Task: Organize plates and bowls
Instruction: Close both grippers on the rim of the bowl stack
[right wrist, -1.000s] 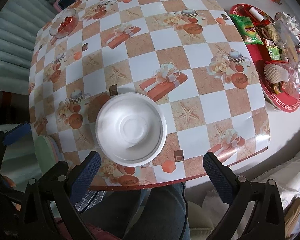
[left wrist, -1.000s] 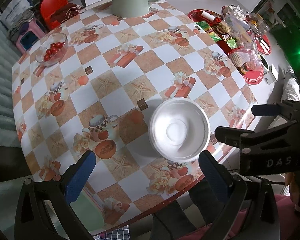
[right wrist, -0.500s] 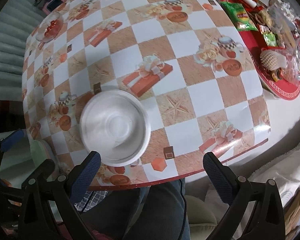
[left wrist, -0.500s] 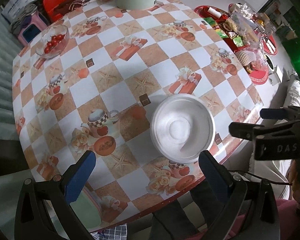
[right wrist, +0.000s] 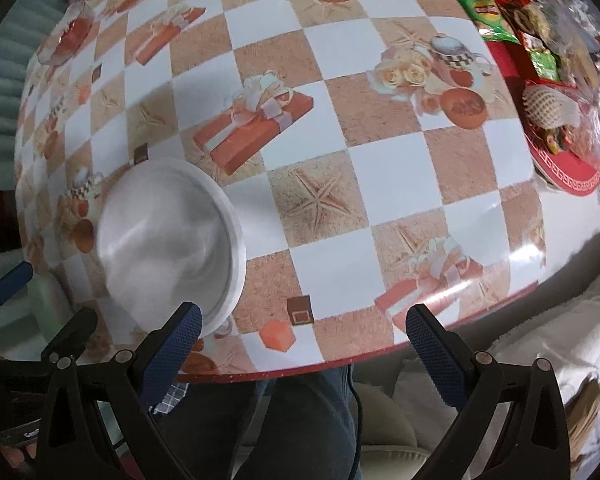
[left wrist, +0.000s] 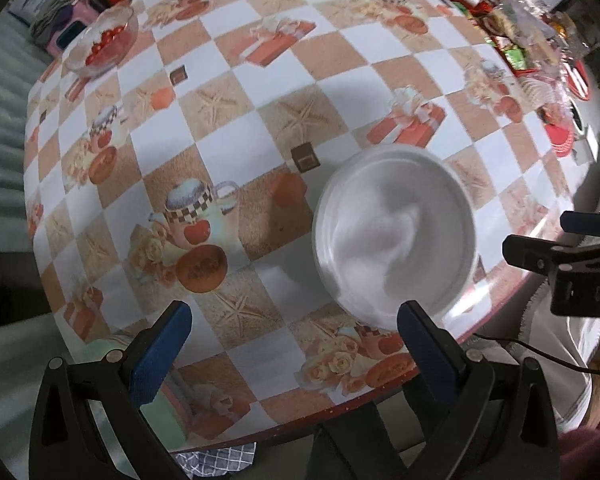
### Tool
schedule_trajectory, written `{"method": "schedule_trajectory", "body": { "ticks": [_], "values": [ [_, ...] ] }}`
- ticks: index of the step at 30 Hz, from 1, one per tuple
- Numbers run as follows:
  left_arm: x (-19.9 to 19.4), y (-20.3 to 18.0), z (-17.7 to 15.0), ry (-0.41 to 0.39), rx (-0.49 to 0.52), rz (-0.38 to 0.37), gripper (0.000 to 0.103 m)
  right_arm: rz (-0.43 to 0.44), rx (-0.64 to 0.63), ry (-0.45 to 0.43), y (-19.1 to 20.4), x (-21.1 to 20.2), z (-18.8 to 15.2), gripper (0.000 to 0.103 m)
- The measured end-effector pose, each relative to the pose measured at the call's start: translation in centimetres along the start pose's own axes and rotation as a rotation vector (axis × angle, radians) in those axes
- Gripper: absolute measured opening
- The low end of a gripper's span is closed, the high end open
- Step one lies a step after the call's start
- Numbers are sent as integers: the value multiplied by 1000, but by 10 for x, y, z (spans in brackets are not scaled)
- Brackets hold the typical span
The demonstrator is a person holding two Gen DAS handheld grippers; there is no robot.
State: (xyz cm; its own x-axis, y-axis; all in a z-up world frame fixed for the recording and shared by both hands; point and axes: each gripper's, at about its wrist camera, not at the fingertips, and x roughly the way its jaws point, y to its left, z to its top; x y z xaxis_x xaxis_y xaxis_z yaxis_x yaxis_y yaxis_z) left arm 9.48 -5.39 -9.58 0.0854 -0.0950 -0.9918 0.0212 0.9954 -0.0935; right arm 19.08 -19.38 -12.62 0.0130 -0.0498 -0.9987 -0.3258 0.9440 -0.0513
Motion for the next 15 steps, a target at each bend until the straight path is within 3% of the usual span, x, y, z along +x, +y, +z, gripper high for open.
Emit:
{"method": "schedule_trajectory", "body": {
  "ticks": [15],
  "values": [
    [57, -5, 13, 36, -138, 84, 103, -3, -58, 48, 9, 54, 37, 103]
  ]
}}
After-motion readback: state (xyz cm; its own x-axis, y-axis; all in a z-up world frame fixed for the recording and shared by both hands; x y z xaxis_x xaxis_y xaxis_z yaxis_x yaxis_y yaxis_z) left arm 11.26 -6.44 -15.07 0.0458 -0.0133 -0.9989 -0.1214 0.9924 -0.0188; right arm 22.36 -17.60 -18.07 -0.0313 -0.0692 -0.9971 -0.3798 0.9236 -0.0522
